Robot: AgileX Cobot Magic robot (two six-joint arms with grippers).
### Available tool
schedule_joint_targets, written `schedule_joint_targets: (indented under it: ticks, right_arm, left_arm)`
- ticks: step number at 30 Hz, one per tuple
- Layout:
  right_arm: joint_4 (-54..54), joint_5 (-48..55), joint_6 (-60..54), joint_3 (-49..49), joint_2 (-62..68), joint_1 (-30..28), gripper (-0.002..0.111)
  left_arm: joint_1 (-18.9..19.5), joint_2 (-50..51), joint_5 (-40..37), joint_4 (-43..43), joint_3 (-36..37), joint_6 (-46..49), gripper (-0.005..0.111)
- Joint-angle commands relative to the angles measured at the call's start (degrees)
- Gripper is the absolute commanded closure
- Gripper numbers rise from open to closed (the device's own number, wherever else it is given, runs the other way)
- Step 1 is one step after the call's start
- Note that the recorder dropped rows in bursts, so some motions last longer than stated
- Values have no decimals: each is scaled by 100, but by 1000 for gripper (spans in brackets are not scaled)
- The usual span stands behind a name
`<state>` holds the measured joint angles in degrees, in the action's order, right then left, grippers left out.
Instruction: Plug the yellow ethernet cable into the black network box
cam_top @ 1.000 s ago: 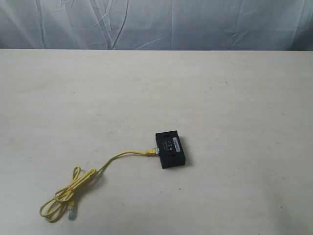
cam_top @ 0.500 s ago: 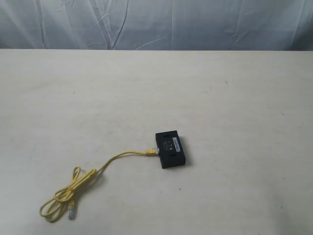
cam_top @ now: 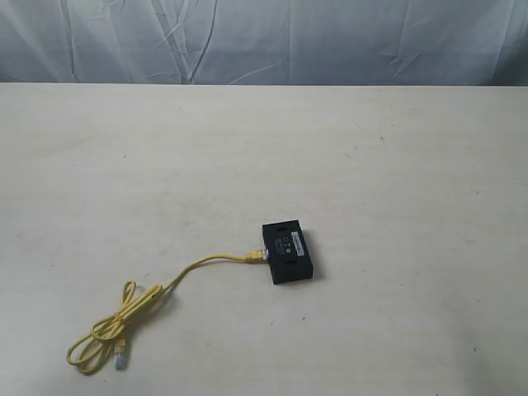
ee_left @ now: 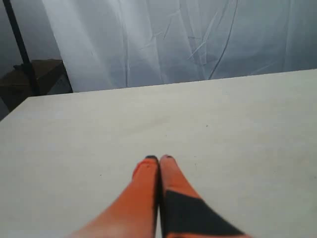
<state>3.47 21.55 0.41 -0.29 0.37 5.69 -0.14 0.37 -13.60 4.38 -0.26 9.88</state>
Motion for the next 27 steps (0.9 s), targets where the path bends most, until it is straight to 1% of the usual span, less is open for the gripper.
schedule_joint_targets:
  ticks: [1, 27]
  right_arm:
    - [23, -53, -41, 29, -37, -36, 109]
    - [23, -78, -41, 29, -37, -36, 109]
  left_arm:
    - [14, -37, 22, -235, 26, -654, 107]
    - [14, -37, 22, -188, 26, -763, 107]
